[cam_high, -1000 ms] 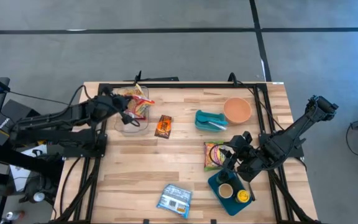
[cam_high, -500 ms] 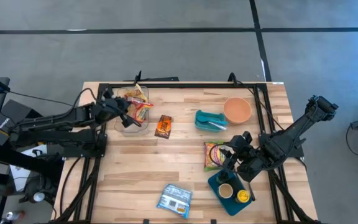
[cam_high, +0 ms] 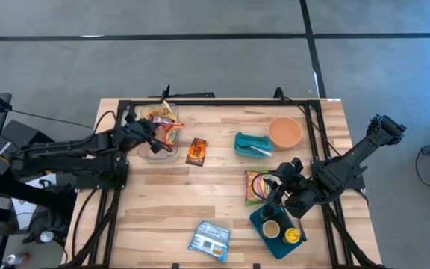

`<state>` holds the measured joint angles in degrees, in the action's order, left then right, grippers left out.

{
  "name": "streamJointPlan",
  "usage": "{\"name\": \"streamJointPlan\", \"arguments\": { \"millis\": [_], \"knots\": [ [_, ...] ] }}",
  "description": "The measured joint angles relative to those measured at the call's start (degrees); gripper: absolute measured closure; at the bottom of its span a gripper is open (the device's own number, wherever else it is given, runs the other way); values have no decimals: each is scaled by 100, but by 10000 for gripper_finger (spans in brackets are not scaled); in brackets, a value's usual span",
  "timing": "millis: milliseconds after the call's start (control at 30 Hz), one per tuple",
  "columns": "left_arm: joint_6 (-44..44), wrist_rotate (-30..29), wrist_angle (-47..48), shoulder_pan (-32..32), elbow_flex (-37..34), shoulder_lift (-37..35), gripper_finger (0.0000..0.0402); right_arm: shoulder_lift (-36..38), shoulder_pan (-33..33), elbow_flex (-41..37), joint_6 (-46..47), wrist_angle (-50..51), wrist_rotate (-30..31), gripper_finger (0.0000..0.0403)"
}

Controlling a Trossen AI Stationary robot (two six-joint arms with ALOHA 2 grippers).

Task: Pick & Place Food Item
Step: Put the orange noodle pack into the transparent bin

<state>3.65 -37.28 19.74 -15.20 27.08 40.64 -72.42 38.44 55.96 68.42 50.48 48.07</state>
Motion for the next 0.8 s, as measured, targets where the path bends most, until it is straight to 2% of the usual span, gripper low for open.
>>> {"name": "streamJointPlan", "arguments": {
  "millis": [267, 500, 800],
  "knots": [
    [-10, -30, -672, 0, -466, 0, 401, 0, 0, 0, 0, 0, 0, 242],
    [-9, -295, -692, 0, -493, 0, 401, 0, 0, 0, 9, 0, 0, 242],
    [-10, -325, -645, 0, -495, 0, 401, 0, 0, 0, 9, 0, 0, 242]
  ]
}}
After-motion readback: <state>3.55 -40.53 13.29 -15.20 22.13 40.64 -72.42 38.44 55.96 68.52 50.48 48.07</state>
